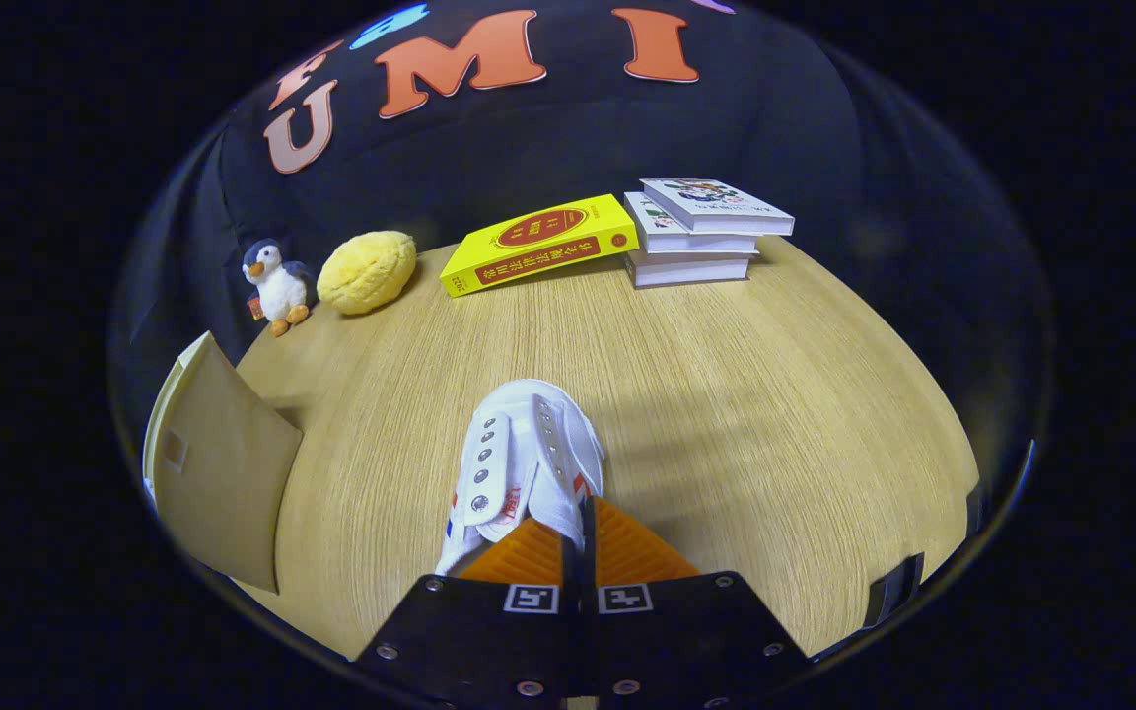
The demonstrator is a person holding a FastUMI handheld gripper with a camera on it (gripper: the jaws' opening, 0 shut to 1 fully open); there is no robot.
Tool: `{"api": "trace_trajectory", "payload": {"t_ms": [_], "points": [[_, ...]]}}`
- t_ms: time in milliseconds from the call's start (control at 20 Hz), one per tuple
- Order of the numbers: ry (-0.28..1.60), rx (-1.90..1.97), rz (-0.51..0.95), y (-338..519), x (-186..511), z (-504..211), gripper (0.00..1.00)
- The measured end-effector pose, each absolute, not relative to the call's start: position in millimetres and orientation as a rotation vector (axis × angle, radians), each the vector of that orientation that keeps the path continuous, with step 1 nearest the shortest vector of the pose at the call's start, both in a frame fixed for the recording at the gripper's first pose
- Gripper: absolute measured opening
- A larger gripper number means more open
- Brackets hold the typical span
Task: Open the storage box then place both shoes into the box .Put the left shoe in first, then the right shoe, with the right side of both shoes facing outward in a uniform manner.
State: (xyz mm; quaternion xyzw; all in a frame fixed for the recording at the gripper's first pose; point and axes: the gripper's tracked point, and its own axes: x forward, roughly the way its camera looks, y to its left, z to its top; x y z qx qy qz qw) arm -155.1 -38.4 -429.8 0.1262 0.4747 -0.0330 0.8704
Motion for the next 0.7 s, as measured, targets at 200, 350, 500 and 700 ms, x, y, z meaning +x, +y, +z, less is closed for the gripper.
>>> {"api": "trace_trajectory", "payload": {"t_ms": [200,350,500,700], "points": [[0.957,0.274,-0.069,-35,-144,-411,0.0],[0.924,0.267,-0.053,-30,-139,-390,0.0],[0.881,0.282,-0.048,-25,-127,-364,0.0],[0.821,0.3,-0.042,-11,-113,-322,0.0]]}}
